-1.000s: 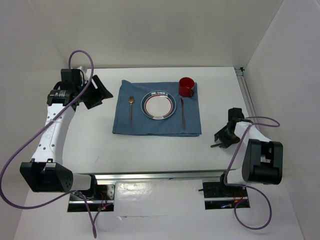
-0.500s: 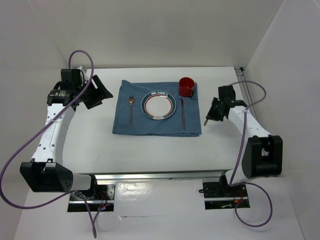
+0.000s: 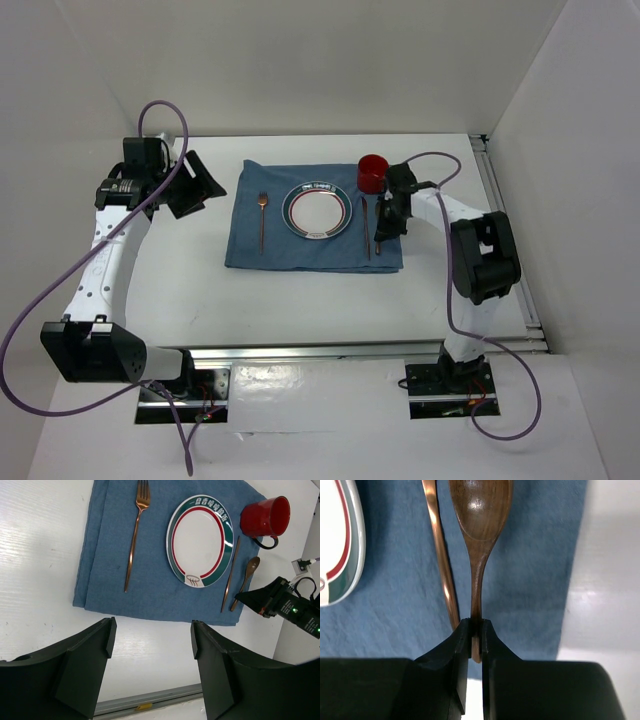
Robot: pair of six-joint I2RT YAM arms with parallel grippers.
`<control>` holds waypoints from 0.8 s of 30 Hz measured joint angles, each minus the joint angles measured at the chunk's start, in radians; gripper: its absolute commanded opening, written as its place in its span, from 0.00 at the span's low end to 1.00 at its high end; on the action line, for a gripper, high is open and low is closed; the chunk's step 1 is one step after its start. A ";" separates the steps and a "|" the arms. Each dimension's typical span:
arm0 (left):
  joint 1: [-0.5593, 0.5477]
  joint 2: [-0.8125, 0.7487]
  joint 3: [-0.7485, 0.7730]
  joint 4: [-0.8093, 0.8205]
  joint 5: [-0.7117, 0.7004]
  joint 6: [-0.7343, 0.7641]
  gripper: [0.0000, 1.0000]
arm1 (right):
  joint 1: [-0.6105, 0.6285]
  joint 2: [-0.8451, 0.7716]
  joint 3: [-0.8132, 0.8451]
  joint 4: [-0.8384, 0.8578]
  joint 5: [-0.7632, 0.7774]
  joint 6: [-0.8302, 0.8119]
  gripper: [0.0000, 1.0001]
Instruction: Set the dinner table for one person
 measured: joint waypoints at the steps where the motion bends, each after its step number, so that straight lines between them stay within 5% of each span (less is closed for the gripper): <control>1: 0.000 0.000 0.000 0.000 0.000 0.000 0.78 | 0.005 0.014 0.010 0.000 0.006 -0.001 0.10; 7: 0.000 0.000 0.000 -0.007 0.000 0.000 0.78 | 0.040 0.048 0.042 -0.010 0.037 -0.003 0.36; 14: 0.000 0.000 0.000 -0.013 0.000 0.000 0.78 | 0.052 0.048 0.080 -0.042 0.100 -0.002 0.45; 18: 0.000 0.000 0.000 -0.014 -0.001 0.000 0.78 | 0.051 -0.019 0.080 -0.081 0.144 0.014 0.72; 20: 0.000 0.000 0.000 -0.014 -0.002 0.000 0.78 | 0.050 -0.086 0.074 -0.082 0.179 0.038 1.00; 24: 0.000 0.000 0.001 -0.014 -0.005 0.002 0.78 | 0.024 -0.347 -0.011 -0.047 0.281 0.095 1.00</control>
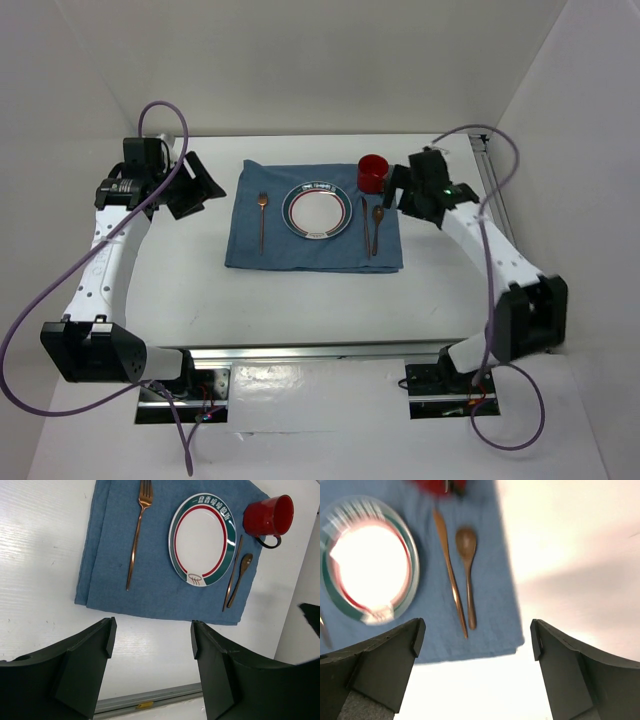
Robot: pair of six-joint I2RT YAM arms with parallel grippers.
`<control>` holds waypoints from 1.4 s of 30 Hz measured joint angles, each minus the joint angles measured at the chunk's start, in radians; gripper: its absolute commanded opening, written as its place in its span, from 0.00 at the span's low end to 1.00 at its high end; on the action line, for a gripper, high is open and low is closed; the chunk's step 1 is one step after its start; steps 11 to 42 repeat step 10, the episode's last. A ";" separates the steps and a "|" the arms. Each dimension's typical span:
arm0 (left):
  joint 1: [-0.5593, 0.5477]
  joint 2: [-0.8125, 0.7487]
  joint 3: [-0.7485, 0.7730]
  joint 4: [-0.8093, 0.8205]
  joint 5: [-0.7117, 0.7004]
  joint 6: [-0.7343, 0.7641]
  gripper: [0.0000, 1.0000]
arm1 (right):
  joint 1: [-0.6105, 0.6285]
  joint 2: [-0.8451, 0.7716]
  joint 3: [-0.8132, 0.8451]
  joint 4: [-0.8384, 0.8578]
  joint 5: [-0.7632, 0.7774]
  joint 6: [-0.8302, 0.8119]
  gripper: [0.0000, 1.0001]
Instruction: Set the dinner table for one person
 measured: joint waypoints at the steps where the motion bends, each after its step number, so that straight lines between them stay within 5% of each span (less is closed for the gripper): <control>1: 0.000 0.000 0.001 0.000 -0.001 0.000 0.78 | -0.014 -0.064 -0.021 0.012 0.022 0.013 1.00; 9: 0.000 -0.008 0.008 0.002 -0.001 0.009 0.80 | -0.148 -0.320 -0.116 0.022 0.163 0.075 1.00; 42: 0.000 -0.009 0.010 0.002 -0.001 0.016 0.80 | -0.154 -0.325 -0.122 0.017 0.173 0.079 1.00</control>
